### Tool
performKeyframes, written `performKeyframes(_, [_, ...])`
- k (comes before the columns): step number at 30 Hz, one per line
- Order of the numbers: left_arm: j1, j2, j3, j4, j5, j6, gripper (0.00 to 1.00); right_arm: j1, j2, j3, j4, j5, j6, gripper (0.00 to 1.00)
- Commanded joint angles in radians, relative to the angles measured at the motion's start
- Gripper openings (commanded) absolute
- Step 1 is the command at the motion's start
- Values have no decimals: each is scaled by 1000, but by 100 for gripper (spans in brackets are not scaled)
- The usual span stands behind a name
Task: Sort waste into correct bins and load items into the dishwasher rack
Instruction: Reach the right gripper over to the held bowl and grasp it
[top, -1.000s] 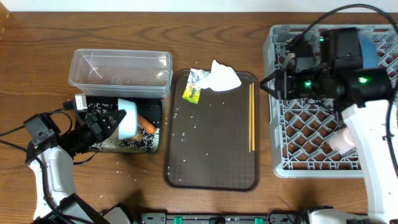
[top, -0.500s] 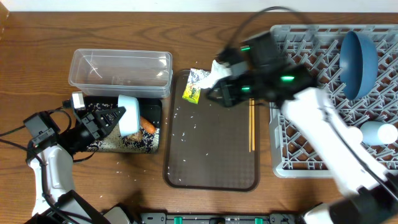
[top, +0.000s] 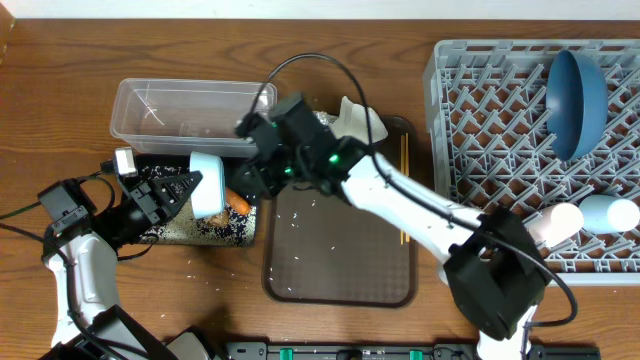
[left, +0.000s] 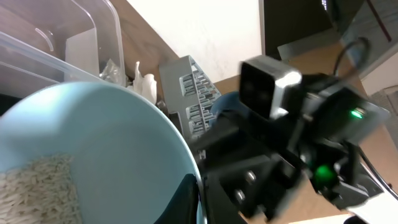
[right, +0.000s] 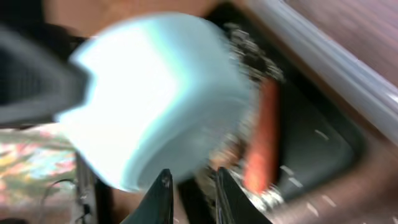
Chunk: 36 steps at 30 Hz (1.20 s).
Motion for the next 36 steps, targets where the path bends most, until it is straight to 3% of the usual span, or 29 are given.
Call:
performKeyframes(1, [1, 3, -2, -2, 30, 1, 6, 34, -12, 7, 29, -47, -36, 15])
performKeyframes(19, [-133, 3, -2, 0, -16, -5, 7, 41, -12, 7, 141, -46, -59, 12])
performKeyframes(36, [-133, 3, -2, -2, -16, -6, 21, 29, -40, 8, 162, -36, -82, 19])
